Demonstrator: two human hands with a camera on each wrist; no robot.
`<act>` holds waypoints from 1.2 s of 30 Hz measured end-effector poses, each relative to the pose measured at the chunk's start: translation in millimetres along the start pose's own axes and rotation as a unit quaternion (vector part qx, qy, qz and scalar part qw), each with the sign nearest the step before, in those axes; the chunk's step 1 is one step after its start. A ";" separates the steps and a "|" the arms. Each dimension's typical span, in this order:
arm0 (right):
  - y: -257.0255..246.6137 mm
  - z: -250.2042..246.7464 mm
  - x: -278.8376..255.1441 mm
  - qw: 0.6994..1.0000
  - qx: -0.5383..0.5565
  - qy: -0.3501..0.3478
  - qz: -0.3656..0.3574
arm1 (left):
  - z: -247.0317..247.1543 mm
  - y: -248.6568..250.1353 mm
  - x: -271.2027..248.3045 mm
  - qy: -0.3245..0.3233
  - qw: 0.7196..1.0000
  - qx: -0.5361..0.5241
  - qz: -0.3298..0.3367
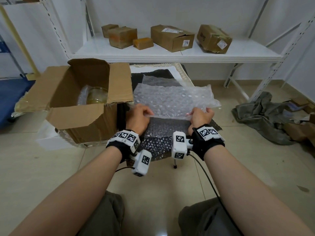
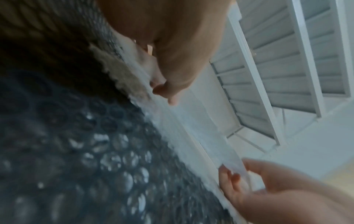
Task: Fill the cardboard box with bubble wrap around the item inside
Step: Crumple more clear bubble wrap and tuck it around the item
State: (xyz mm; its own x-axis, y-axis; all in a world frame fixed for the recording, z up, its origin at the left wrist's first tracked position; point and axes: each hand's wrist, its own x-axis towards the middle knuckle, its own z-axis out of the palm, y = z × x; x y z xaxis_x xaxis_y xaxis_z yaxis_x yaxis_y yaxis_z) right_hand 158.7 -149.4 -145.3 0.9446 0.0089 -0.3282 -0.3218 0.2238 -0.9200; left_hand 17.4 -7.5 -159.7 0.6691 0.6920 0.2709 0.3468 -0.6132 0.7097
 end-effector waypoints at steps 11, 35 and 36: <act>-2.5 -9.9 4.0 0.999 -0.015 0.035 0.002 | -14.2 -0.9 -10.8 0.087 0.982 -0.144 -0.088; -7.5 -18.0 0.4 0.999 0.027 0.019 0.013 | -10.7 2.8 3.8 0.028 0.860 -0.408 -0.305; -9.9 -18.0 -2.6 0.999 0.035 0.018 0.021 | -8.6 -0.2 3.8 0.024 0.857 -0.417 -0.303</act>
State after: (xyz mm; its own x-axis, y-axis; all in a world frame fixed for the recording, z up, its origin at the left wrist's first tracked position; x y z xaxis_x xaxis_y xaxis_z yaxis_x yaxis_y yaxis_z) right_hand 158.3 -169.2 -139.2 0.9267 -0.0158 -0.3754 -0.3549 0.2914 -0.8883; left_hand 14.3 -1.4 -153.2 0.4976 0.8142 -0.2991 0.0174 0.3354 0.9419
